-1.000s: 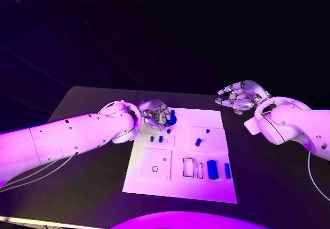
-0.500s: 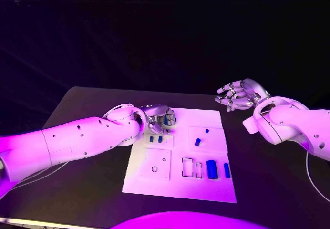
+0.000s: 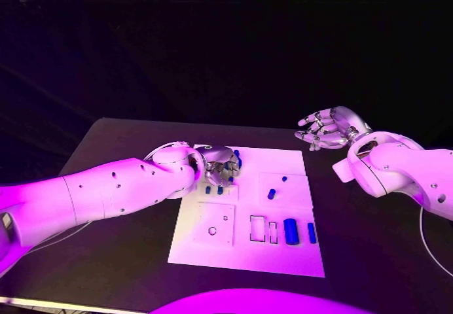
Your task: Assemble the parts on the task board
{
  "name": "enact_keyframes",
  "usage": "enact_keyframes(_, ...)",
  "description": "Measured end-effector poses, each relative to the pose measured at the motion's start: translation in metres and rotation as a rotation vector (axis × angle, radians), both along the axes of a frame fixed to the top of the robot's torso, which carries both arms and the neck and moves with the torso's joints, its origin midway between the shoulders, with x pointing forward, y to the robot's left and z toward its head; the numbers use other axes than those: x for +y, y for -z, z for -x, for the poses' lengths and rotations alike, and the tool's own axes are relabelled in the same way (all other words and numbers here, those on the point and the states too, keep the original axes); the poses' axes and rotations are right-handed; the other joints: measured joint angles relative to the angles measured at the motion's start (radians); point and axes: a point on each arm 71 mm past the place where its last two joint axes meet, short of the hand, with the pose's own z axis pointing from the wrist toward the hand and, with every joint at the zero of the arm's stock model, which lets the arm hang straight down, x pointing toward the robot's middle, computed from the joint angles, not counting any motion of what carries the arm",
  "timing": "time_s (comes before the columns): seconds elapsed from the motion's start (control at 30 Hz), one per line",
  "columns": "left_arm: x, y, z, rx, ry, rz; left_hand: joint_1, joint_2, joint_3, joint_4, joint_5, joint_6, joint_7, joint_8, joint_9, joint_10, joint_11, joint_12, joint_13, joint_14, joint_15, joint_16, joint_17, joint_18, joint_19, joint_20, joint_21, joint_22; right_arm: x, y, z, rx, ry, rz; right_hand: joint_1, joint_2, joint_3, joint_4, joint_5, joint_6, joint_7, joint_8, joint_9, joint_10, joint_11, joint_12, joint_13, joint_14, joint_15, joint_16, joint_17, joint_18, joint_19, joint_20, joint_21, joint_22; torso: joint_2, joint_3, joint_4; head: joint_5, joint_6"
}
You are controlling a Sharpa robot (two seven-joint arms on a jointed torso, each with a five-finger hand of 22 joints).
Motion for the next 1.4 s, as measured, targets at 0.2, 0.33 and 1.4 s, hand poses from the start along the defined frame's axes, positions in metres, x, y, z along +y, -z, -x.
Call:
enact_keyframes(0.2, -0.0016, 0.0009, -0.0006, -0.001, -0.004, -0.016, 0.018, 0.007, 0.038, -0.002, 0.000, 0.017, 0.004, -0.015, -0.015, 0.020, -0.007, 0.000, -0.015, 0.036, -0.005, 0.056, 0.041, 0.000, 0.004, -0.004, 0.037, 0.026, 0.0005, -0.0001, 0.0000, -0.002, -0.002, -0.001, 0.000, 0.000, 0.000, 0.000, 0.000, 0.000, 0.000, 0.008, 0.000, 0.000, 0.000, -0.005, -0.010, -0.003, 0.004, -0.007, -0.002, 0.000, 0.000, 0.000, -0.009, -0.007, 0.000, 0.0000, 0.0000, 0.000, 0.001)
enact_keyframes(0.33, -0.0038, 0.0010, -0.0010, -0.003, -0.005, -0.018, 0.018, 0.007, 0.048, -0.002, 0.000, 0.023, 0.005, -0.017, -0.019, 0.025, -0.005, -0.005, -0.021, 0.036, -0.005, 0.061, 0.042, 0.000, 0.004, -0.004, 0.045, 0.033, 0.0009, -0.0001, 0.0000, -0.003, -0.004, -0.002, -0.004, -0.004, 0.000, 0.000, 0.000, 0.000, 0.000, 0.008, 0.000, 0.000, 0.000, -0.005, -0.013, -0.003, 0.004, -0.010, -0.002, 0.000, -0.003, 0.004, -0.009, -0.009, -0.001, 0.0000, -0.0001, -0.001, 0.002)
enact_keyframes(1.4, -0.0060, 0.0040, -0.0067, 0.038, -0.034, -0.028, 0.022, 0.018, 0.119, -0.034, 0.000, 0.087, -0.009, -0.037, -0.032, 0.103, -0.025, -0.024, -0.047, 0.121, -0.021, 0.141, 0.119, 0.000, 0.042, -0.012, 0.142, 0.132, 0.0033, 0.0000, 0.0013, -0.006, -0.016, 0.002, -0.004, -0.004, 0.006, 0.000, 0.000, -0.006, -0.001, 0.012, -0.001, 0.001, 0.000, -0.013, -0.025, -0.003, 0.004, -0.020, -0.004, 0.000, -0.003, 0.004, -0.018, -0.017, -0.001, 0.0002, 0.0003, -0.005, -0.004)
